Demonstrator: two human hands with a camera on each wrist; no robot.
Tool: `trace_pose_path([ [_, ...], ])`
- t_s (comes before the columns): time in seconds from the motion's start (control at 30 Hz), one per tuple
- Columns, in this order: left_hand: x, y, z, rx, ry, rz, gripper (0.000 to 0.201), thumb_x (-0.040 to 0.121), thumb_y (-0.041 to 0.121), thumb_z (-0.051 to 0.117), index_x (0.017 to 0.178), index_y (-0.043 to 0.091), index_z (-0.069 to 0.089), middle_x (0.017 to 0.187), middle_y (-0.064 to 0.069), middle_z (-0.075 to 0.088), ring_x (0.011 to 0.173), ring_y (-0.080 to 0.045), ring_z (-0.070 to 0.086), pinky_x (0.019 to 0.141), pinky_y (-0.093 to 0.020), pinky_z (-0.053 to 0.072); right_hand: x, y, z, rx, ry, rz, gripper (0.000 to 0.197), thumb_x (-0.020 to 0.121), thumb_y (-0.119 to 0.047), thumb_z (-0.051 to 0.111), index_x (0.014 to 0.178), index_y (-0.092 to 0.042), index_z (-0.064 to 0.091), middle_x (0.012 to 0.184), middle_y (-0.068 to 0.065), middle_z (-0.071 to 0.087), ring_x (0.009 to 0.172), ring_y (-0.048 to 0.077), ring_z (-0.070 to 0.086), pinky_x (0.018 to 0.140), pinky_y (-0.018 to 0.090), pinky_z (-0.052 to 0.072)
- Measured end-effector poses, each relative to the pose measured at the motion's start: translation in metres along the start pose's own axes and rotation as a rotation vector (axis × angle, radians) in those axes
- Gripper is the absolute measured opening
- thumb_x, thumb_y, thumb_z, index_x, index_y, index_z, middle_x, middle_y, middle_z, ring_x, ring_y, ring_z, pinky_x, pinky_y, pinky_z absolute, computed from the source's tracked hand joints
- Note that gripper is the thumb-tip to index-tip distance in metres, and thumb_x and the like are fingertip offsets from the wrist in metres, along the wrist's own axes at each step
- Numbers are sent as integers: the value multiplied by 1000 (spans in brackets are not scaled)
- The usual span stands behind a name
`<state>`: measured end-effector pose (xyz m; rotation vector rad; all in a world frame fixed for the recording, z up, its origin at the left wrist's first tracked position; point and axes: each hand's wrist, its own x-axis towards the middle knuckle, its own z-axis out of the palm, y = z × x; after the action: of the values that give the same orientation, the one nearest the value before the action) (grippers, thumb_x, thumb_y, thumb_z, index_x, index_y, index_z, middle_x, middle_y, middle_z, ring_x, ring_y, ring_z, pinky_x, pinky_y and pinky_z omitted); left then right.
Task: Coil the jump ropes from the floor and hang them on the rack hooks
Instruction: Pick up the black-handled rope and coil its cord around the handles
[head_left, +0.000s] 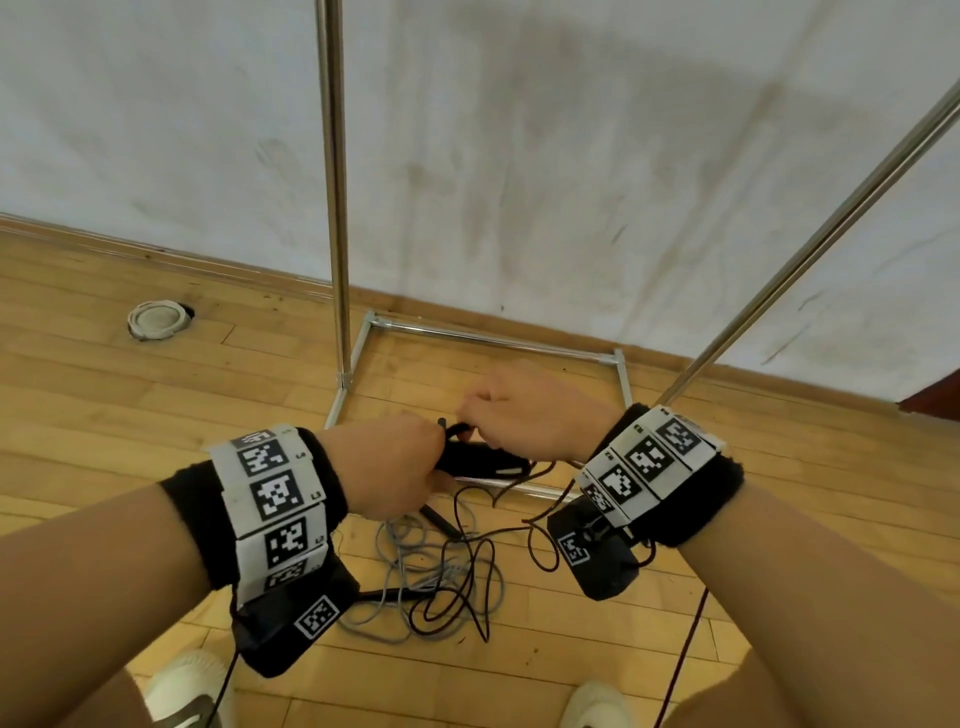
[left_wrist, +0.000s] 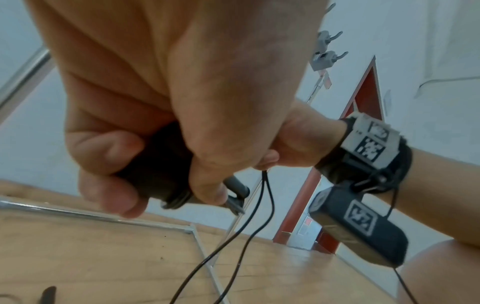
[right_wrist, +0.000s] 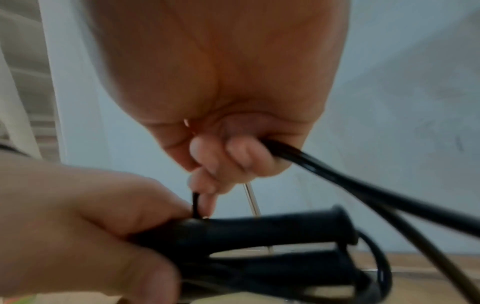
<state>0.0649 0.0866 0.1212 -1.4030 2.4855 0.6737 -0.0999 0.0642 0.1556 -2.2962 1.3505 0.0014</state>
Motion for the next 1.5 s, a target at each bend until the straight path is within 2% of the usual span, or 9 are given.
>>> trace_pose_path([
  [0.13, 7, -6, -4, -47, 176, -16, 23, 100, 30, 50, 78, 23, 49, 70, 4, 54, 54, -9, 50, 48, -22, 36, -3, -2, -5, 320, 48, 89, 26, 95, -17, 52, 76, -9, 69, 59, -3, 70, 52, 7, 65, 53, 23, 54],
  [0.3, 9, -12, -22, -128, 288, -5, 20, 97, 21, 48, 78, 22, 54, 69, 3, 57, 57, -12, 54, 48, -24, 39, -9, -7, 1, 729, 103, 149, 14, 90, -19, 71, 95, -8, 63, 73, 8, 75, 64, 18, 73, 59, 28, 60],
  [0.47, 5, -14, -40, -282, 347, -17, 16, 89, 15, 50, 74, 19, 51, 64, -2, 58, 49, -15, 50, 40, -21, 37, -9, -10, 6, 689, 288, 106, 26, 87, -32, 74, 91, -11, 59, 60, 0, 67, 52, 10, 62, 49, 21, 51],
  [0.57, 4, -15, -49, -478, 364, 39, 16, 94, 18, 49, 81, 19, 59, 71, -9, 66, 60, -27, 61, 50, -35, 51, -11, -9, 10, 693, 418, 59, 26, 86, -30, 74, 86, -11, 58, 59, 1, 61, 53, 14, 58, 49, 28, 51],
  [0.63, 2, -15, -51, -576, 359, 58, 17, 97, 21, 49, 84, 24, 60, 66, 1, 65, 57, -16, 62, 48, -26, 50, -15, -9, 12, 678, 449, 17, 20, 88, -26, 72, 83, -13, 58, 60, 5, 63, 51, 14, 57, 48, 28, 49],
  [0.8, -7, -19, -59, -643, 367, 80, 15, 100, 31, 50, 88, 31, 59, 75, 6, 67, 62, -3, 64, 57, -21, 49, -27, 2, 10, 850, 334, -87, 19, 95, 0, 57, 101, -16, 66, 77, 2, 71, 62, 12, 61, 59, 25, 53],
  [1.0, -17, -14, -64, -630, 318, 132, 15, 100, 26, 50, 88, 30, 58, 69, 16, 66, 60, 2, 61, 58, -20, 48, -36, 14, 9, 835, 289, -67, 14, 96, -10, 60, 97, 1, 68, 68, 6, 69, 48, 12, 54, 48, 21, 44],
  [1.3, -25, -5, -62, -556, 211, 207, 11, 101, 23, 49, 100, 20, 60, 69, 15, 62, 64, 0, 60, 61, -21, 48, -34, 33, 16, 739, 71, -133, 30, 97, 2, 52, 107, -19, 71, 87, 5, 71, 73, 14, 60, 70, 22, 49],
  [1.5, -30, 1, -61, -536, 162, 248, 7, 101, 25, 49, 102, 29, 55, 79, 11, 65, 70, -6, 63, 65, -27, 53, -32, 51, 22, 604, 23, -30, 23, 94, -41, 61, 94, -23, 75, 69, 3, 71, 52, 11, 56, 53, 20, 47],
])
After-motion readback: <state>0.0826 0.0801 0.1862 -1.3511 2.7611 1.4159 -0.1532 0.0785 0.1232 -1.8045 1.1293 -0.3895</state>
